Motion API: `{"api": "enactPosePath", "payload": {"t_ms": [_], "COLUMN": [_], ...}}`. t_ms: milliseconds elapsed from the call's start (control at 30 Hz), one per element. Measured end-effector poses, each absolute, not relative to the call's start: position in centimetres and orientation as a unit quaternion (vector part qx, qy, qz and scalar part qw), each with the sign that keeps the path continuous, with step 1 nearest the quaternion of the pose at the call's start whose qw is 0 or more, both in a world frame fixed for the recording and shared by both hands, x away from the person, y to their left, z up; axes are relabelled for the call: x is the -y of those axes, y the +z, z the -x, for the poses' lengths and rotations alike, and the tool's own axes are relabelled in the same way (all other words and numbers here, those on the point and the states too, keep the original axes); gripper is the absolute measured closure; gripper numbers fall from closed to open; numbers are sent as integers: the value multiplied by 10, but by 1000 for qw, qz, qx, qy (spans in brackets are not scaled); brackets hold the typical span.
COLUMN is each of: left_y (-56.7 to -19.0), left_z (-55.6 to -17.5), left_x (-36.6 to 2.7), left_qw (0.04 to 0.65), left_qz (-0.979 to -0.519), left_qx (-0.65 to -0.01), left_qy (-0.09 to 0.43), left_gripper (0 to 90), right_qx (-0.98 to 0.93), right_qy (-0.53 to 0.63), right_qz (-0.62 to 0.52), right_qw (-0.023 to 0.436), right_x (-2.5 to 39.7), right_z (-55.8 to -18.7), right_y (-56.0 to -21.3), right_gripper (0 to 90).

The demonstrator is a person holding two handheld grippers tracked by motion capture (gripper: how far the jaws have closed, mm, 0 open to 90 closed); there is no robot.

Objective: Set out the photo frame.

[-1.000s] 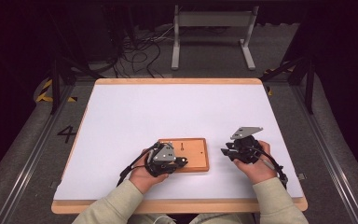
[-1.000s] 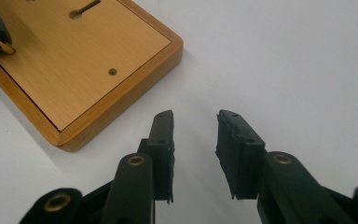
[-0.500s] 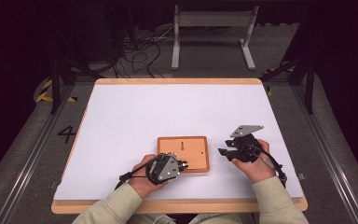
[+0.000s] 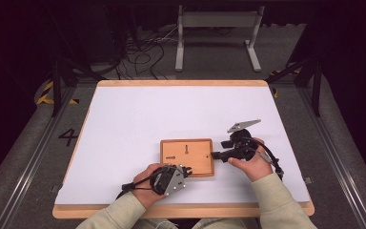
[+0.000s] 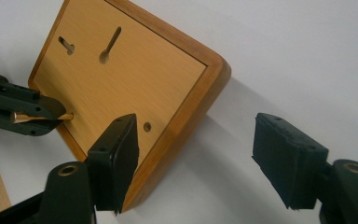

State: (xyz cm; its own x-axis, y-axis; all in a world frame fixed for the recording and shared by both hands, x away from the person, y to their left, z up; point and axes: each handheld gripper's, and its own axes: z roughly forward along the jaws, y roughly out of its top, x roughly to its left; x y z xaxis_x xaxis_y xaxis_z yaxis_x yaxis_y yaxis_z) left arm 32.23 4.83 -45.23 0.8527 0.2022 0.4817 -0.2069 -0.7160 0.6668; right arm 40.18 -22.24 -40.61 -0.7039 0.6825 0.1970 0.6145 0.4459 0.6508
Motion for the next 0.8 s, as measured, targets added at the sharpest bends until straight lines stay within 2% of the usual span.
{"api": "enactPosePath", "payload": {"t_ms": [533,800], "left_y": [-454,-454], "left_z": [-324,-323], "left_x": [-49,-49], "left_qw": [384,383], "left_qz": [-884,-883], "left_qx": [-3,-1], "left_qy": [267,269], "left_gripper": [844,844], "right_qx": [-850,-835], "right_qy": [352,364], "right_qz": [-393,-406], "right_qw": [-10,-73], "right_x": [188,188], "right_z": [-426,-433], "right_y": [-425,-436], "right_gripper": [263,261]}}
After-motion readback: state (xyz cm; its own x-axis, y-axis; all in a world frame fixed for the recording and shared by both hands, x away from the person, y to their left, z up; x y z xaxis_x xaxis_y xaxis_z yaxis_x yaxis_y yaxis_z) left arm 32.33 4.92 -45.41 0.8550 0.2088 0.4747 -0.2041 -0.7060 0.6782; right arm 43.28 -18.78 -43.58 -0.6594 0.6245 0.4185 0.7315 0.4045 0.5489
